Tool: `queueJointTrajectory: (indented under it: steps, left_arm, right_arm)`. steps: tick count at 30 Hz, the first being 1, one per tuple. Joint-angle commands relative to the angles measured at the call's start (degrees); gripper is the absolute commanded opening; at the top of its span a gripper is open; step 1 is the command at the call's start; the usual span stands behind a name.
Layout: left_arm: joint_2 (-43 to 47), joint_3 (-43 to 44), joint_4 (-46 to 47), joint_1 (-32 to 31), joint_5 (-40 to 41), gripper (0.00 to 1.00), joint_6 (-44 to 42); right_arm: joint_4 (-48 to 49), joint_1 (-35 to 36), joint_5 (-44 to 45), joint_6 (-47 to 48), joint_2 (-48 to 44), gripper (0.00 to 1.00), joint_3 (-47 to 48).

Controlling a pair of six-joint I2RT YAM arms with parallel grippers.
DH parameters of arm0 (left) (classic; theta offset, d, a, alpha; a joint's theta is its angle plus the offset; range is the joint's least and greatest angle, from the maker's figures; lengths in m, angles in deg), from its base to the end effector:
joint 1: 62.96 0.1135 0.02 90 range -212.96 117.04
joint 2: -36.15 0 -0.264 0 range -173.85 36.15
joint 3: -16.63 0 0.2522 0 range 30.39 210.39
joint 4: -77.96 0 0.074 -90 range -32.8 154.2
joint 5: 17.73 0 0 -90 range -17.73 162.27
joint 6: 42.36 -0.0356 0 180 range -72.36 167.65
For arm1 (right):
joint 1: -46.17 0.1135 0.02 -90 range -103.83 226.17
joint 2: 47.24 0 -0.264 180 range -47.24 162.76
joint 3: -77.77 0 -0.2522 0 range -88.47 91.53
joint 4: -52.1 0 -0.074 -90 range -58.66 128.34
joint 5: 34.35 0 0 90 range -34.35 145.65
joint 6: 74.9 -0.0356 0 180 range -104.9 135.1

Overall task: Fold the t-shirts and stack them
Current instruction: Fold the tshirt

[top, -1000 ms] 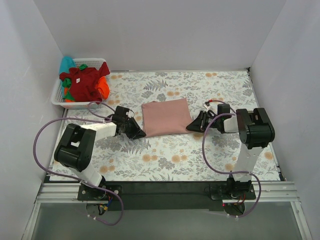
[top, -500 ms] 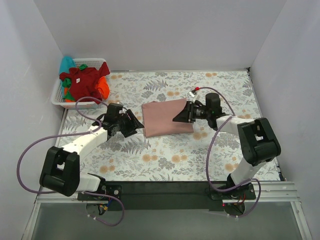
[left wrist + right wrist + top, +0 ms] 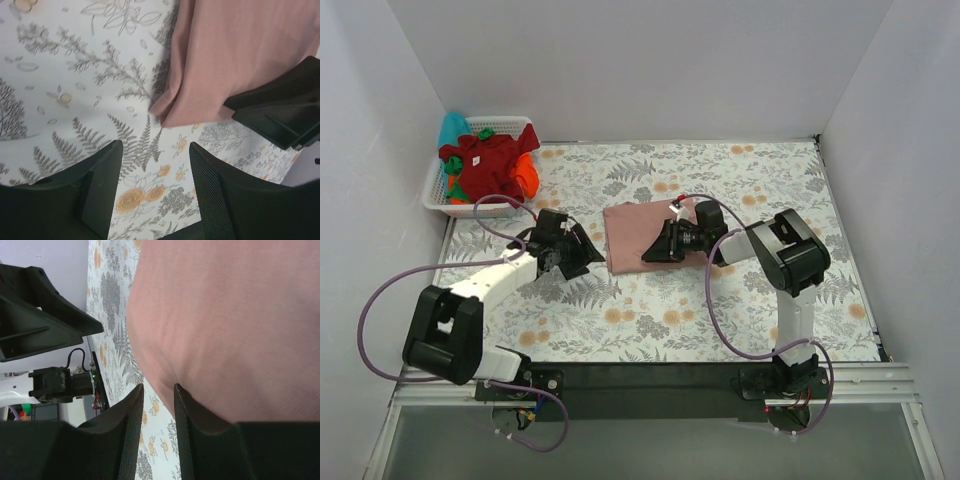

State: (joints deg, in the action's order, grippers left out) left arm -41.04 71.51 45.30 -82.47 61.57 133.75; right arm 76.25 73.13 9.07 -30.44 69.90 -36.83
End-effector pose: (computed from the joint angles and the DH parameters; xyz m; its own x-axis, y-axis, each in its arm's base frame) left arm 0.2404 -0.0922 0.1860 -0.4800 -0.8700 0.1127 -0.7410 0.3333 -0.5830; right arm 0.3304 0.1971 0.1048 -0.9211 0.0819 -0.3807 -0.3255 0.3746 0.8682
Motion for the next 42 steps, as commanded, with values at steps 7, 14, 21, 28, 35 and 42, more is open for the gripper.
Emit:
queueJointTrajectory:
  steps: [7,14,21,28,35,42]
  left_arm:
    - [-19.38,23.89,5.10,1.84,-3.19,0.48,-1.29]
    - [-39.93,39.81,6.15,4.04,-5.39,0.26,-1.55]
    - [-50.95,46.42,5.80,6.06,-7.32,0.22,-0.59]
    - [-46.85,43.17,5.80,6.85,-7.93,0.31,-0.06]
    - [-31.99,37.02,3.61,5.63,-3.82,0.58,-6.72]
    - [-20.82,30.34,-3.69,-10.16,17.52,0.75,-22.81]
  right_arm:
    - [1.90,-8.93,-2.98,-1.30,-5.44,0.40,10.14]
    - [1.90,-16.58,-2.64,-3.41,5.88,0.37,22.18]
    - [1.38,-18.87,0.36,-6.75,17.23,0.36,31.06]
    - [0.15,-20.89,3.96,-5.26,17.43,0.34,26.33]
    - [-12.13,-21.60,7.47,4.57,2.59,0.35,21.85]
    - [-28.20,-21.51,16.87,14.33,-18.58,0.43,8.23]
